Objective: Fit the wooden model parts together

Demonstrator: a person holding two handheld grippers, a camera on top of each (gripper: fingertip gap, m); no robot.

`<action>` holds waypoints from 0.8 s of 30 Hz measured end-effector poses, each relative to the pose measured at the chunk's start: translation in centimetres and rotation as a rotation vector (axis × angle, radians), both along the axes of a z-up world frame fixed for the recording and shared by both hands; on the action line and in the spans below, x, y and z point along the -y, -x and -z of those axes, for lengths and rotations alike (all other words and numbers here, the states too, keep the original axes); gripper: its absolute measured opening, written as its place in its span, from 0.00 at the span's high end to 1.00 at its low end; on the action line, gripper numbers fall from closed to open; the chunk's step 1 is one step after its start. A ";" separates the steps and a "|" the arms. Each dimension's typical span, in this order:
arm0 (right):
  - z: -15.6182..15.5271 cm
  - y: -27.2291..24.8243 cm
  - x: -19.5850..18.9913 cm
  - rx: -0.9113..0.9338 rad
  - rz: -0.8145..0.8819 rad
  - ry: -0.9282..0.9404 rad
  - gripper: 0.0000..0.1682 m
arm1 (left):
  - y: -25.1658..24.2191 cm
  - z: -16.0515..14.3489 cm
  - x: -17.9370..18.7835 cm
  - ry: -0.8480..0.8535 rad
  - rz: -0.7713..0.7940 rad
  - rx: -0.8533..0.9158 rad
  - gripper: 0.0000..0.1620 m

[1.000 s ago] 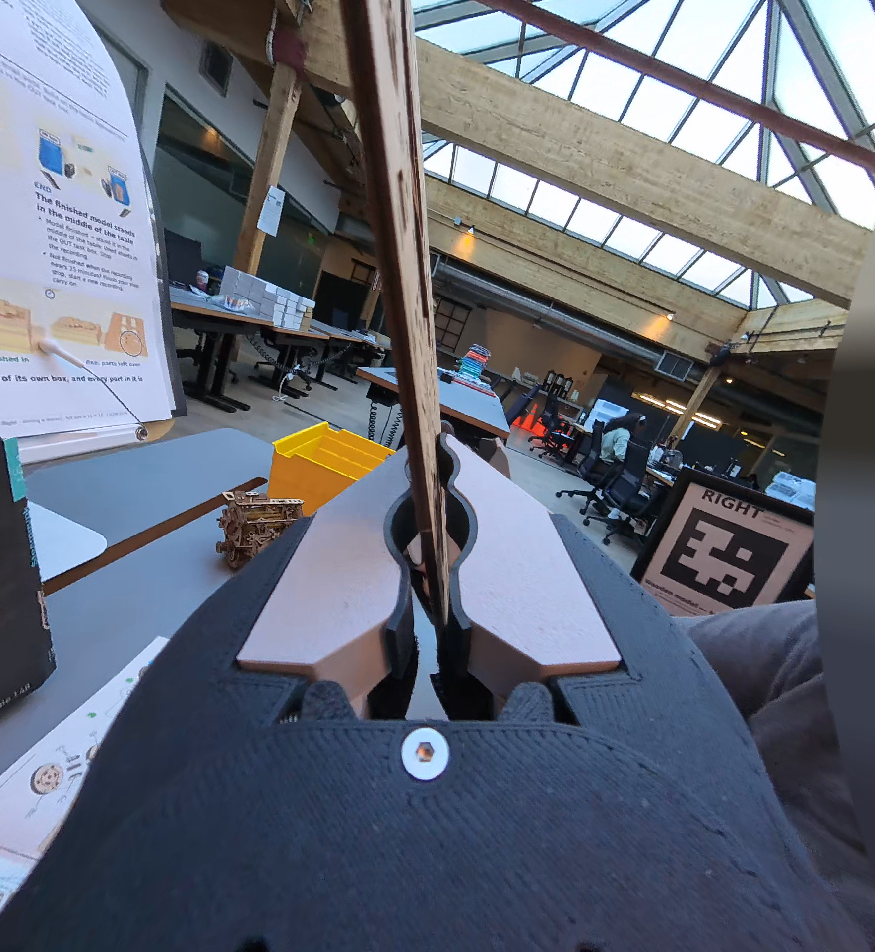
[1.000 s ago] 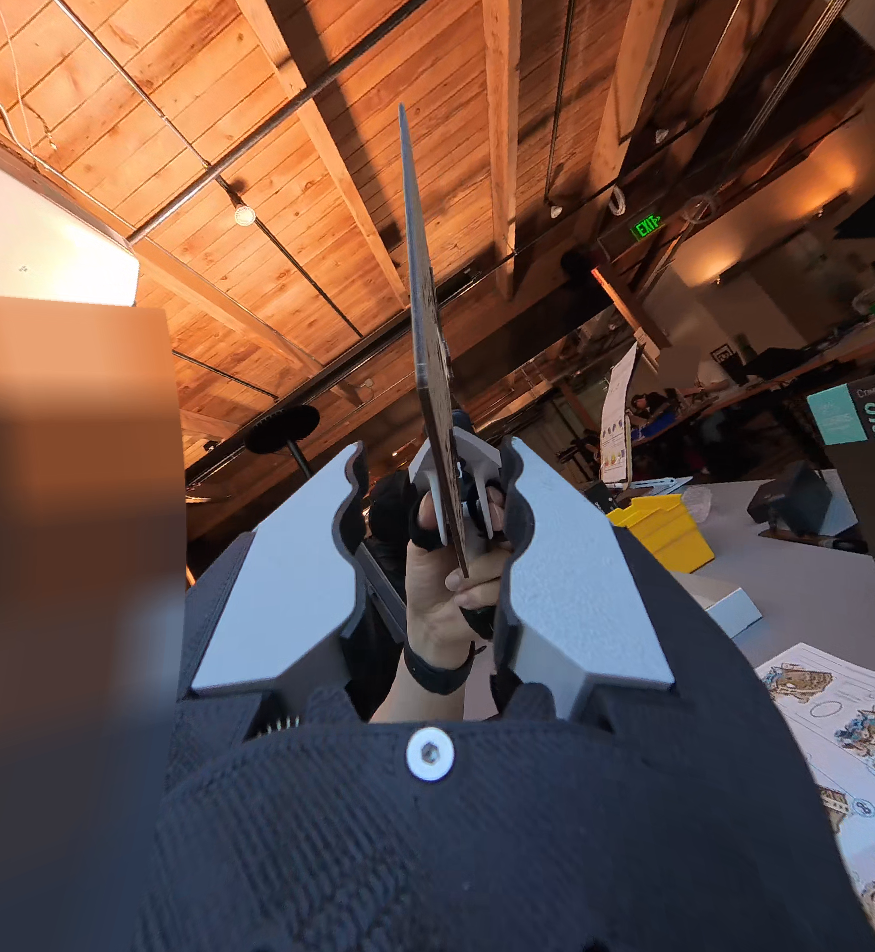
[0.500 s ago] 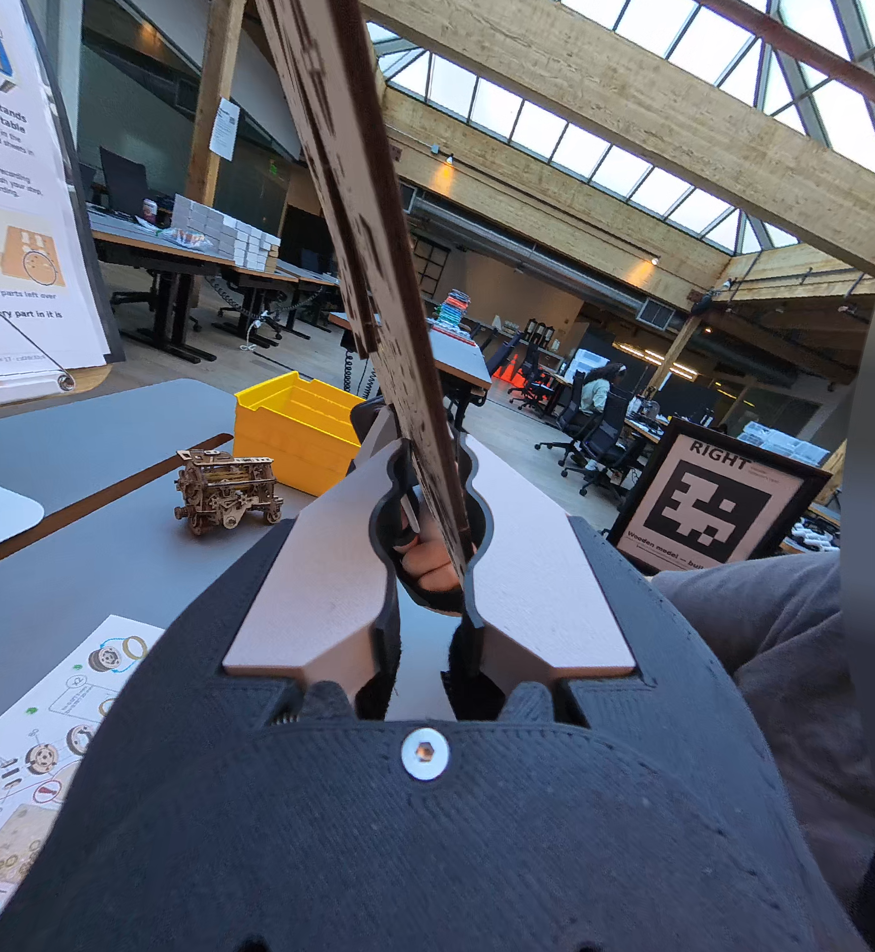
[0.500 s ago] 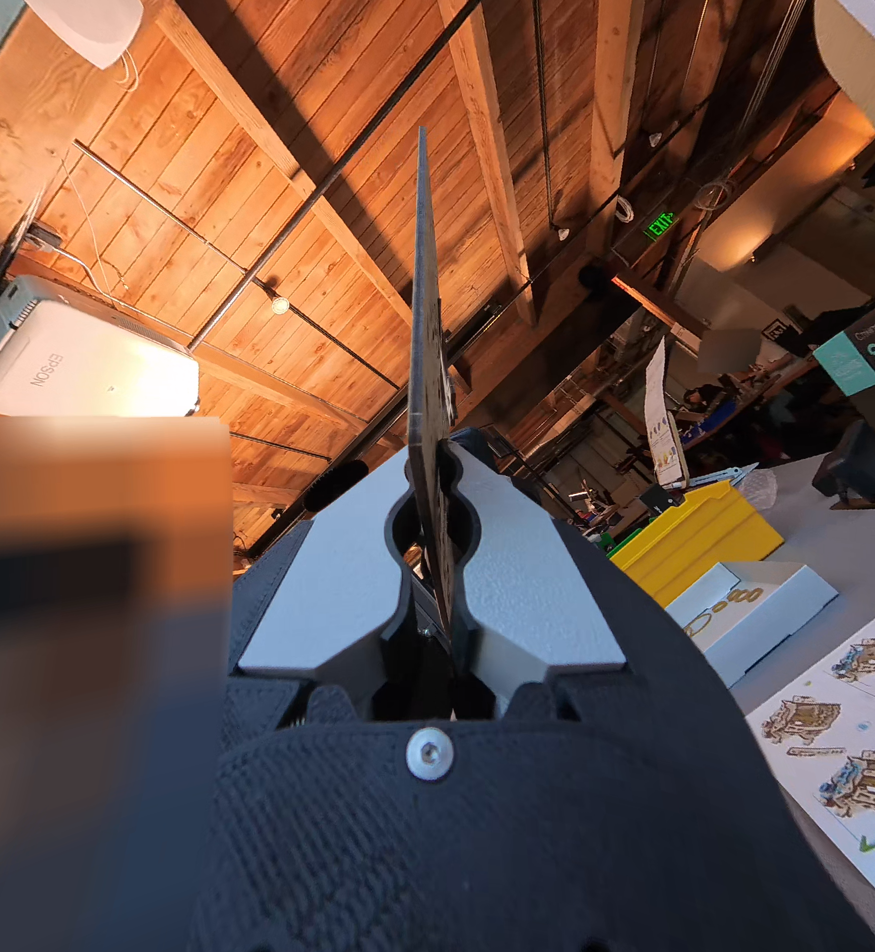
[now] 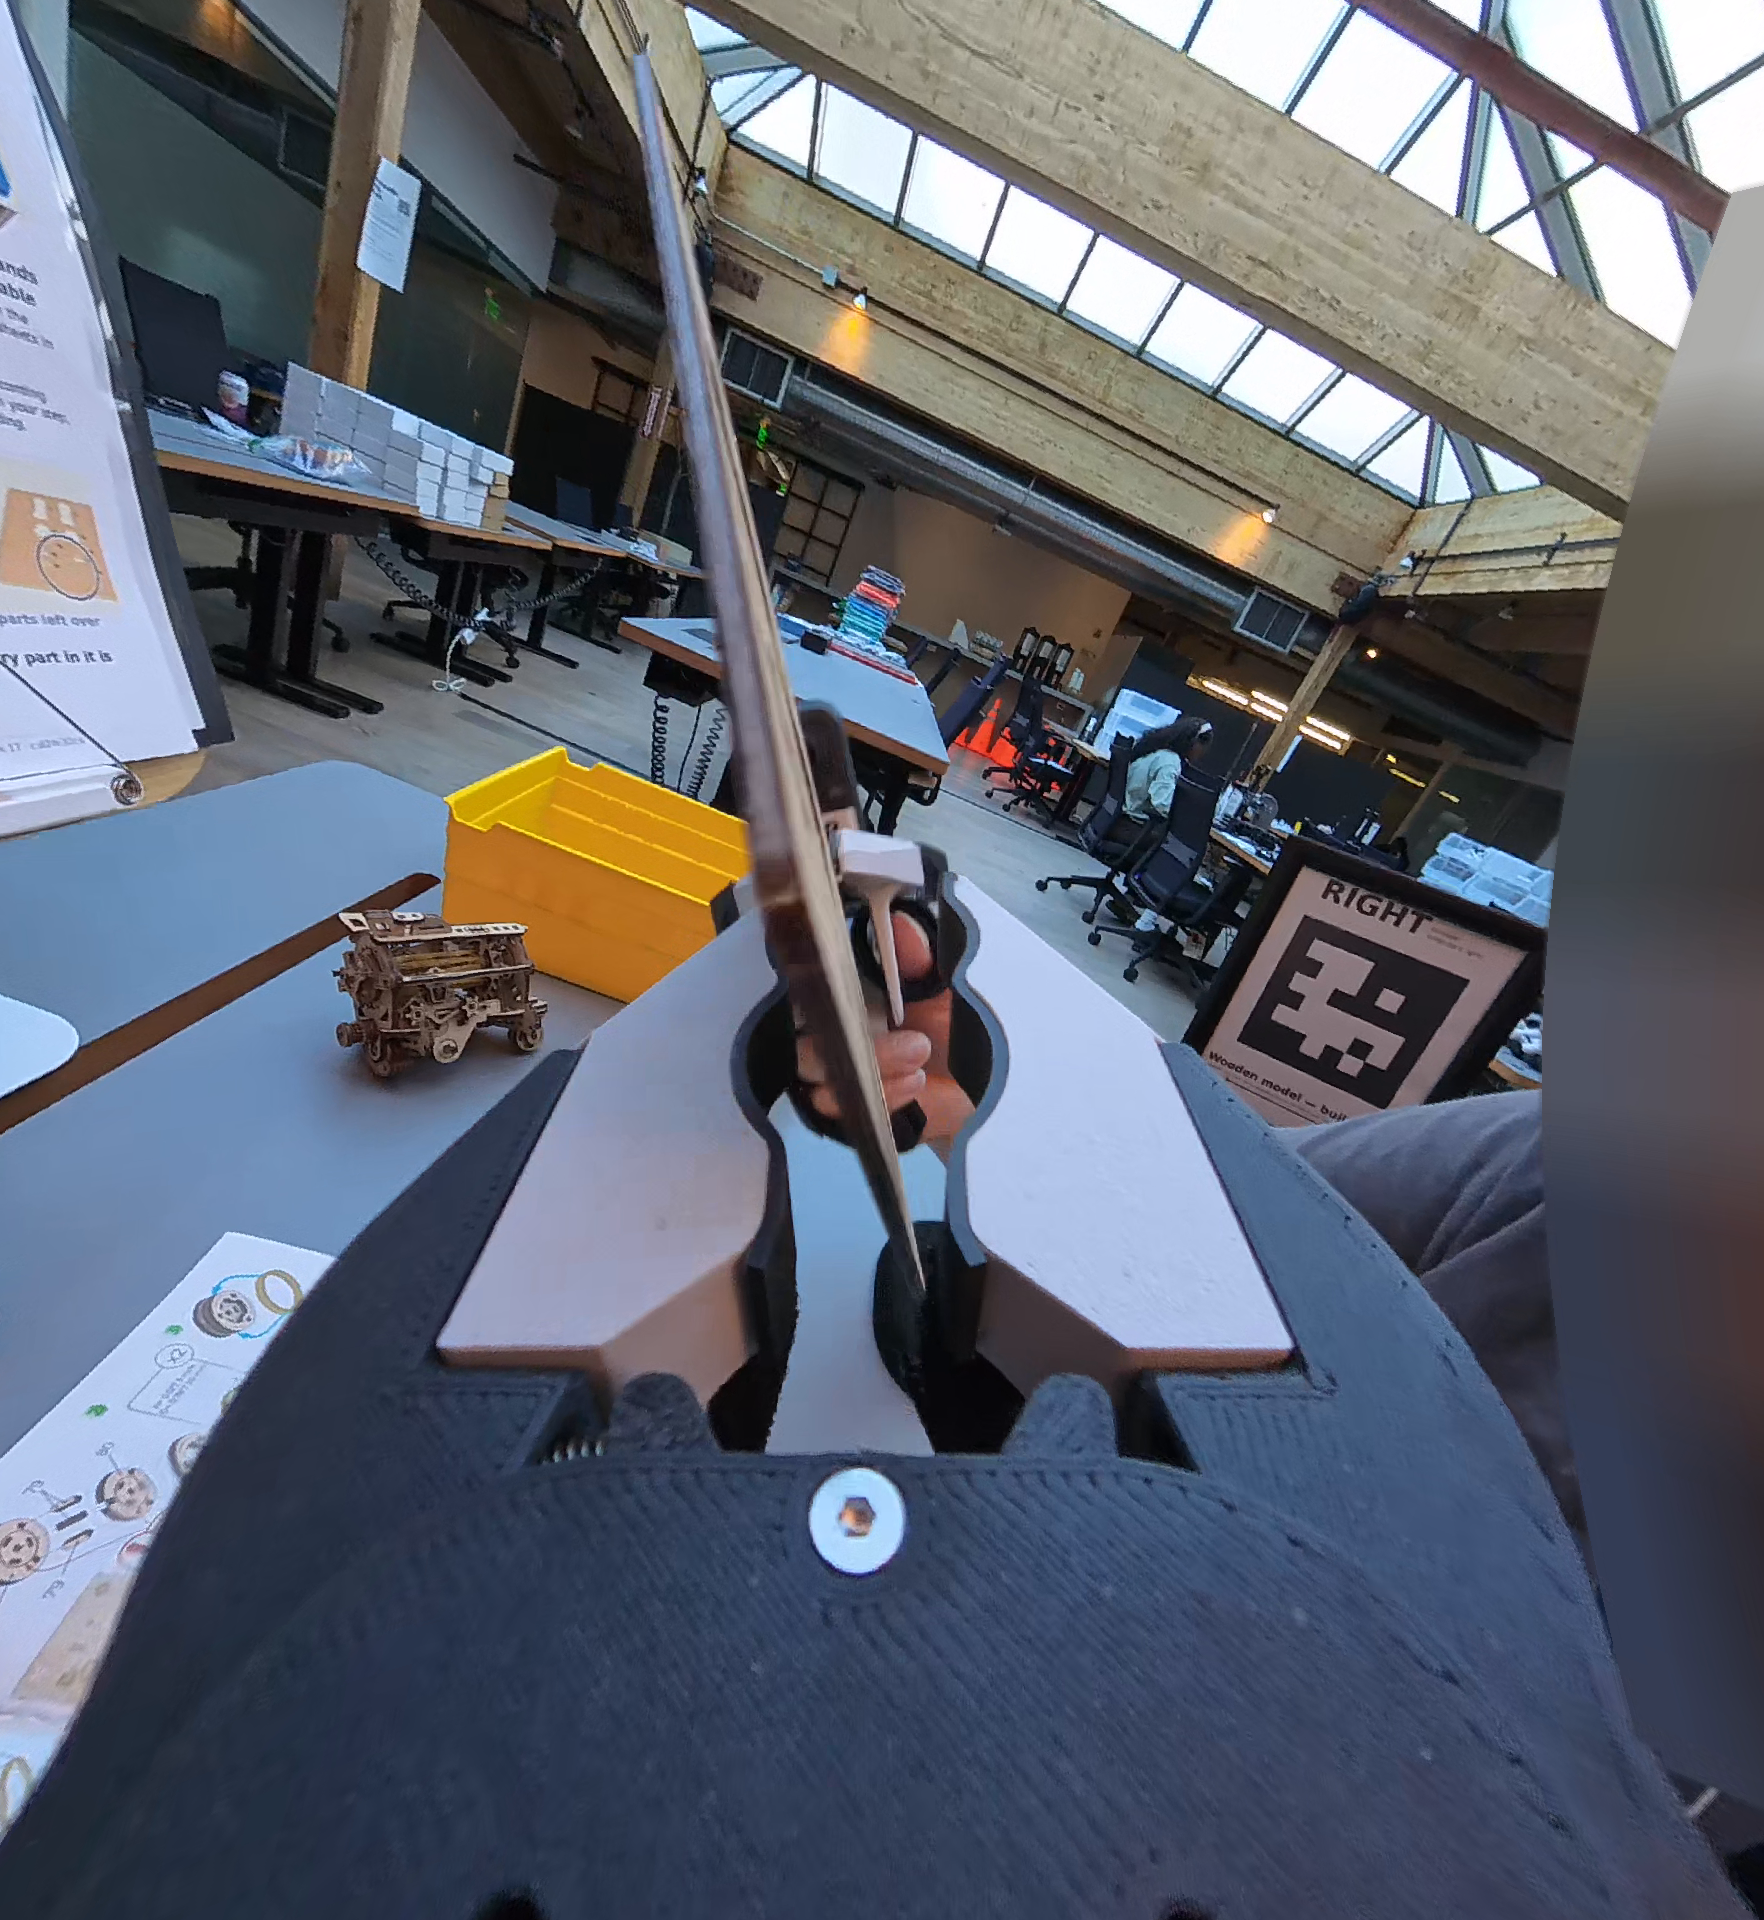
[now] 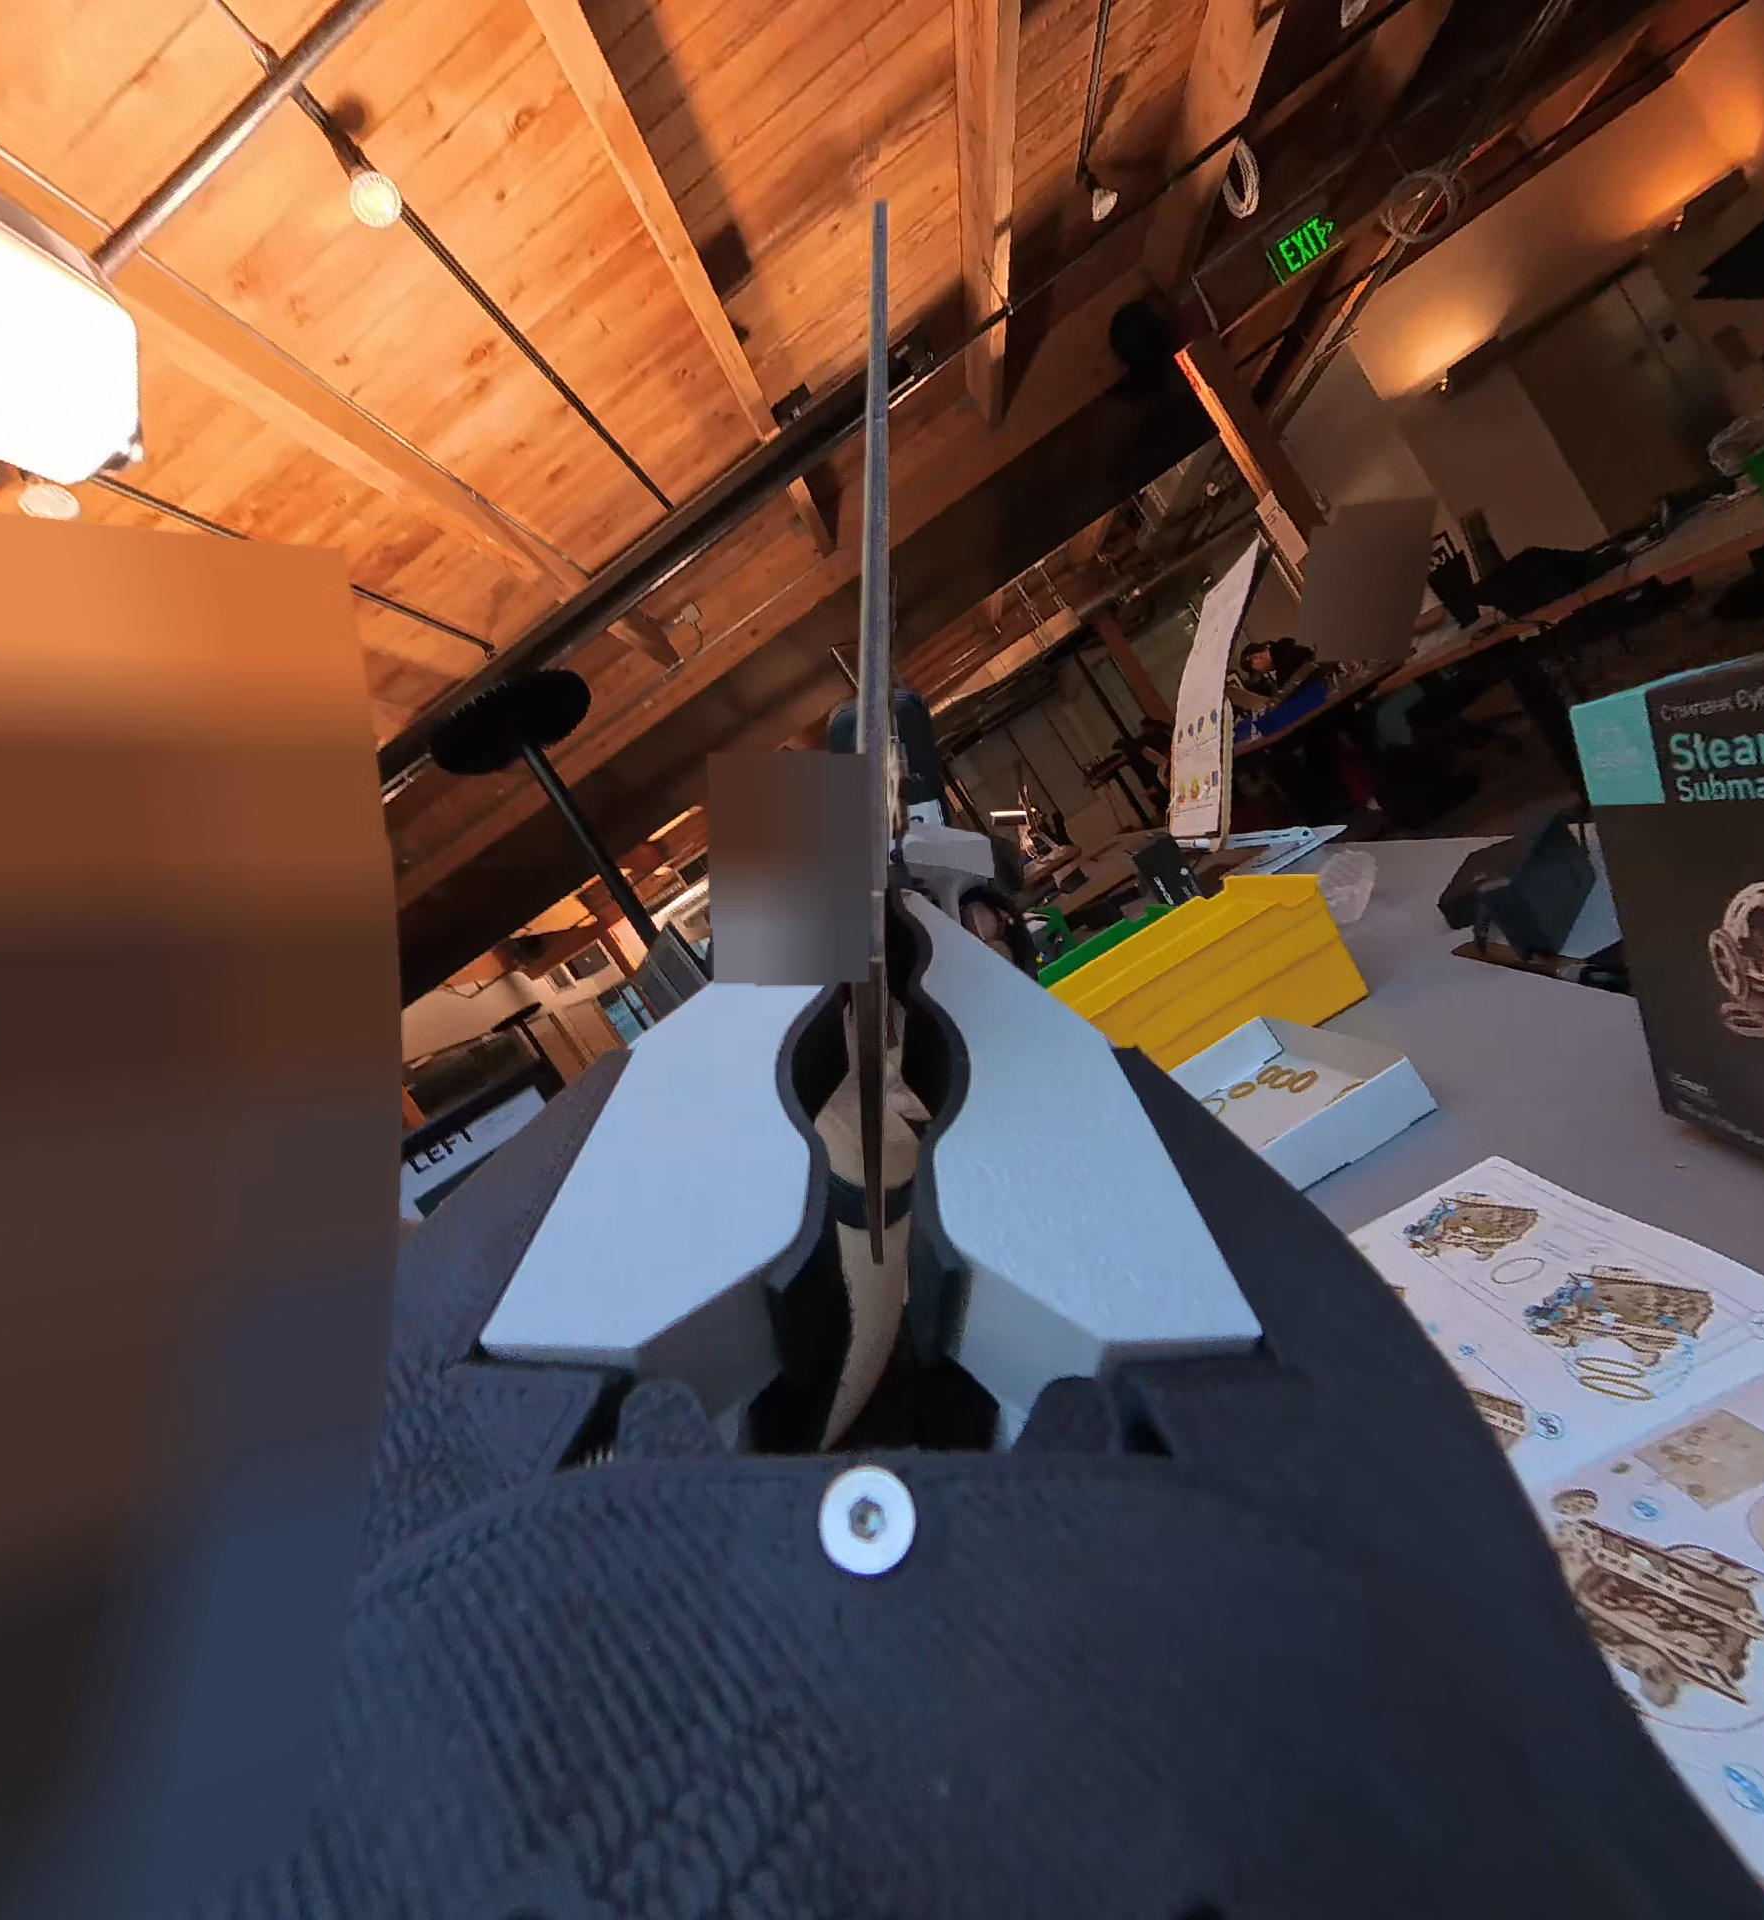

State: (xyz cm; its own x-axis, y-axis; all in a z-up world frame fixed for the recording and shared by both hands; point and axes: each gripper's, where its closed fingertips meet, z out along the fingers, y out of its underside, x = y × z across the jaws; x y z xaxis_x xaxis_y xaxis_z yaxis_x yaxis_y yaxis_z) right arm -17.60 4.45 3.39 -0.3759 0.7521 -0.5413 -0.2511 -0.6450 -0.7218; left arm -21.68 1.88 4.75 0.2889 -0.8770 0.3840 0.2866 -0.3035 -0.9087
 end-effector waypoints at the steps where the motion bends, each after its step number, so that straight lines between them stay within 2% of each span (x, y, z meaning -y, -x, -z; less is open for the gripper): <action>1: -0.5 -0.4 0.0 0.002 0.008 -0.028 1.00 | 0.1 -0.1 0.1 -0.004 -0.001 -0.011 0.85; 4: -1.8 -2.0 -0.5 0.014 0.041 -0.078 1.00 | 1.1 -0.1 -0.1 -0.009 -0.047 -0.062 0.76; 7: -2.0 -3.2 -0.6 0.105 0.025 -0.120 1.00 | 3.8 -0.1 -0.8 -0.015 -0.147 -0.147 0.61; 11: 0.2 -3.5 0.5 0.348 -0.034 -0.254 1.00 | 9.1 -2.2 -1.0 -0.153 -0.444 -0.267 0.62; 12: 1.5 -3.4 1.2 0.436 -0.065 -0.304 1.00 | 9.2 -2.5 -0.3 -0.183 -0.462 -0.321 0.62; 14: 4.3 -3.1 2.9 0.602 -0.150 -0.372 0.99 | 7.6 -2.2 1.1 -0.199 -0.420 -0.421 0.58; 16: 6.0 -2.2 4.6 0.674 -0.228 -0.391 1.00 | 5.0 -0.9 2.1 -0.199 -0.340 -0.517 0.58; 20: 10.0 -0.5 7.3 0.818 -0.364 -0.403 1.00 | 0.0 4.6 2.7 -0.085 -0.122 -0.694 0.58; 24: 13.1 0.2 8.5 0.938 -0.419 -0.439 0.99 | -1.6 9.7 3.2 0.044 0.036 -0.835 0.63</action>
State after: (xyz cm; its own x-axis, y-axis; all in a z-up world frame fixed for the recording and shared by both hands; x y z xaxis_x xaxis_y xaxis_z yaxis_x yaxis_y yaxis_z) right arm -17.80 -4.08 -9.73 -0.2262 0.8575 -0.4621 0.6901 -0.1937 -0.6973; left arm -20.08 -1.32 -4.94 0.4659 -0.8802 0.0908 -0.4857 -0.3402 -0.8052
